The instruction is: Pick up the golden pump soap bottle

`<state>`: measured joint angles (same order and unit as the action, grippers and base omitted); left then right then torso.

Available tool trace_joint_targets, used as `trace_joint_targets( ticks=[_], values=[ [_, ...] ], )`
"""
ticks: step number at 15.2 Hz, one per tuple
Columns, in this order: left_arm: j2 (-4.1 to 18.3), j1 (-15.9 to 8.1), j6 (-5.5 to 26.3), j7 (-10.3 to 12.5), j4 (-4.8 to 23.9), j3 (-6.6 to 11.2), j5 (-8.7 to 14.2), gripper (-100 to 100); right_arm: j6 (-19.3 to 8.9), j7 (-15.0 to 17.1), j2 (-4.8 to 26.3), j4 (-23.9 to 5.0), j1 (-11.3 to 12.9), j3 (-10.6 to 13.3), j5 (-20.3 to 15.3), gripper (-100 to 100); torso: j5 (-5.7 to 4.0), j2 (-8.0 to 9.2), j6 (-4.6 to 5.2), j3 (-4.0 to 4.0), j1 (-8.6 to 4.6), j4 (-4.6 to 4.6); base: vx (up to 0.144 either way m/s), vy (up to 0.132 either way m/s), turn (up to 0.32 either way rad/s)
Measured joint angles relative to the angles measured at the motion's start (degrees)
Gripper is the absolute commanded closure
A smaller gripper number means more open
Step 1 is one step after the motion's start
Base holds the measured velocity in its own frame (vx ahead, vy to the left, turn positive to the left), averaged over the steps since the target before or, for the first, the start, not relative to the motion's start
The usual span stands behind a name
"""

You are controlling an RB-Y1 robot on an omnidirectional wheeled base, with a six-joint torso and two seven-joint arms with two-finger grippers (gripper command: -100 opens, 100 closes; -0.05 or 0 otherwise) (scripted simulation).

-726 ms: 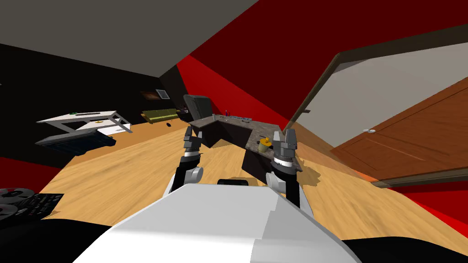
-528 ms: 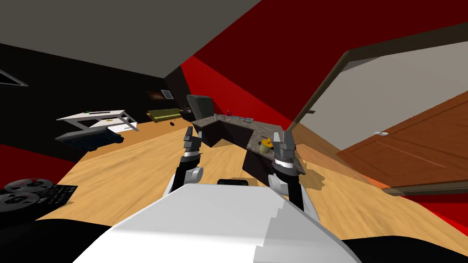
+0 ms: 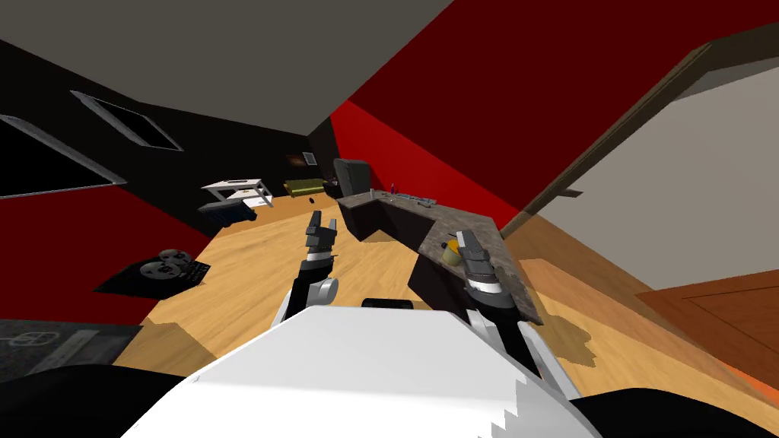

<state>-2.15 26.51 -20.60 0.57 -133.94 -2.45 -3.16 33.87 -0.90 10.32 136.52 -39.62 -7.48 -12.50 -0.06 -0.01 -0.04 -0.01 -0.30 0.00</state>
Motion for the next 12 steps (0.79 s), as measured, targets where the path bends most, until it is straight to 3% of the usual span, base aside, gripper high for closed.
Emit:
trace_joint_targets(
  ticks=[12],
  values=[
    [0.0,0.0,0.0,0.0,0.0,0.0,0.0,0,-0.99,4.54,6.35,1.15,-13.97,-8.47,-11.46,-100,-0.01,0.01,-0.01,0.0,-0.05,0.0,-0.01,-0.063,0.324]
  ],
)
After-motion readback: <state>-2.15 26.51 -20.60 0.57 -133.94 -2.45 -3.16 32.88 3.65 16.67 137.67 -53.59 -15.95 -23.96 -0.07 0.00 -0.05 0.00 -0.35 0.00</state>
